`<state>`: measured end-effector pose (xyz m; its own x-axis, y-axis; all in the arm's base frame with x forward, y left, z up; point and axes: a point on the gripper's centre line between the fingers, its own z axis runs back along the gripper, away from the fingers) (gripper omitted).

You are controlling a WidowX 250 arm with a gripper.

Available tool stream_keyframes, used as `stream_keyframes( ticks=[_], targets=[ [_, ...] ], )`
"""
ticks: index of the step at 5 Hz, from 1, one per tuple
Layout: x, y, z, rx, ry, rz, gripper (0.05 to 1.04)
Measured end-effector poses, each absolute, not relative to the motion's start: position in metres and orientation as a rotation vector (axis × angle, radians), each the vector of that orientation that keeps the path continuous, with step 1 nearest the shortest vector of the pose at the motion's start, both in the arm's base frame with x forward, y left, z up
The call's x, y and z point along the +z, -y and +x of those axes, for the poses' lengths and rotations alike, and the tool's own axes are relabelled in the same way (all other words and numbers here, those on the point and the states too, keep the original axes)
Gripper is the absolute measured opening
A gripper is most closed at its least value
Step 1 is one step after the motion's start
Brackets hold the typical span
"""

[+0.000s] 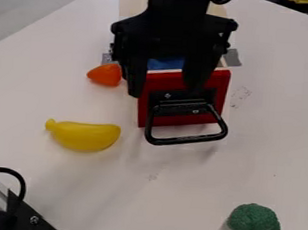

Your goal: Close the box

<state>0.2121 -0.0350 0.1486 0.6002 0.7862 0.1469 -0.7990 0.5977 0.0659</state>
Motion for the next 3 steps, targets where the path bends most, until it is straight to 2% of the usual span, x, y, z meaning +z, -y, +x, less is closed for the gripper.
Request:
stream_keyframes(
  ticks=[3],
  targets=[
    [0.120,0.040,0.221,1.033,0.058,0.159,0.998]
  ],
)
